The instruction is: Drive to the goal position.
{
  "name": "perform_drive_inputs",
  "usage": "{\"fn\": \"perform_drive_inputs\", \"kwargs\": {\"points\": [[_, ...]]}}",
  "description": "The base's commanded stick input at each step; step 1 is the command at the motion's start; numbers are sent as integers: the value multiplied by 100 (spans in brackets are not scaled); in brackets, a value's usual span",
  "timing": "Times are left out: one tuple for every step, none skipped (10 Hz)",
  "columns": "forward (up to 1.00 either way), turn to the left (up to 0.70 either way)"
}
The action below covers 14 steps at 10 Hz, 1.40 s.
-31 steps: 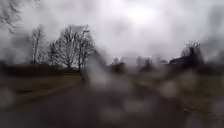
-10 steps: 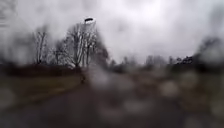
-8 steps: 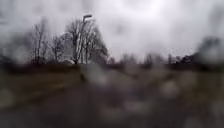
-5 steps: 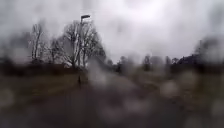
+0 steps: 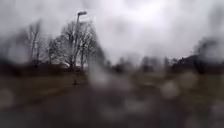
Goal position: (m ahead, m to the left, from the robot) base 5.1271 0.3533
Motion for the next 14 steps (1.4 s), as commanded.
{"fn": "perform_drive_inputs", "kwargs": {"points": [[100,0],[100,0],[100,0],[100,0],[100,0],[100,0],[100,0],[100,0],[100,0],[100,0],[100,40],[100,40],[100,40],[100,40]]}}
